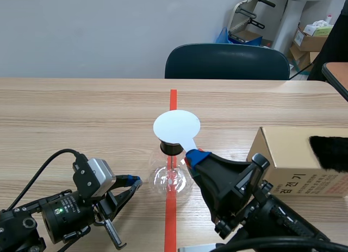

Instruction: Do the electroscope experiment

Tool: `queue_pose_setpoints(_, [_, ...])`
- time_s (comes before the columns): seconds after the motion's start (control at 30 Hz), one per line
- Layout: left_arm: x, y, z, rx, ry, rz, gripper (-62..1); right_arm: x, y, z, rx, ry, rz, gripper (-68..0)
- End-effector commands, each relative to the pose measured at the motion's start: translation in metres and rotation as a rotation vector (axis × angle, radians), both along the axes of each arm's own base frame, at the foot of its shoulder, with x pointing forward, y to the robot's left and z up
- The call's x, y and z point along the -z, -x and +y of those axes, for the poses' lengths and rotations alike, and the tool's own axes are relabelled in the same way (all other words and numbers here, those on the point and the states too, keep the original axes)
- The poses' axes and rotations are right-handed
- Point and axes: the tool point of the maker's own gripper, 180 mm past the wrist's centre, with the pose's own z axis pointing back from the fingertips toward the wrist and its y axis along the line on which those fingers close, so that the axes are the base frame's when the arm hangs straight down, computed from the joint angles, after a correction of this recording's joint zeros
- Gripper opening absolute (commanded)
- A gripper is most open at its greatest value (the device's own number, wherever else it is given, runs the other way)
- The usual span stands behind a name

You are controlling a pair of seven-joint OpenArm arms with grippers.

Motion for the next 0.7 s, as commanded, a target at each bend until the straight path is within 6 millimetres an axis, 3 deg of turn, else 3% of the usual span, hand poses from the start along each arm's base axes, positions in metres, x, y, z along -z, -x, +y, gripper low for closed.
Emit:
queue_pose_setpoints(0.0, [-0.009, -0.005, -0.001, -0.002, 0.021, -0.024, -56.8, -0.008, -0.003, -0.002, 0.000, -0.005, -0.031, -66.5])
queue_pose_setpoints(0.27, [-0.009, -0.005, -0.001, -0.002, 0.021, -0.024, -56.8, -0.010, -0.018, -0.018, 0.119, -0.017, -0.037, -66.5])
queue_pose_setpoints(0.67, [-0.009, -0.005, -0.001, -0.002, 0.021, -0.024, -56.8, -0.017, -0.050, -0.077, 0.496, -0.055, -0.058, -66.5])
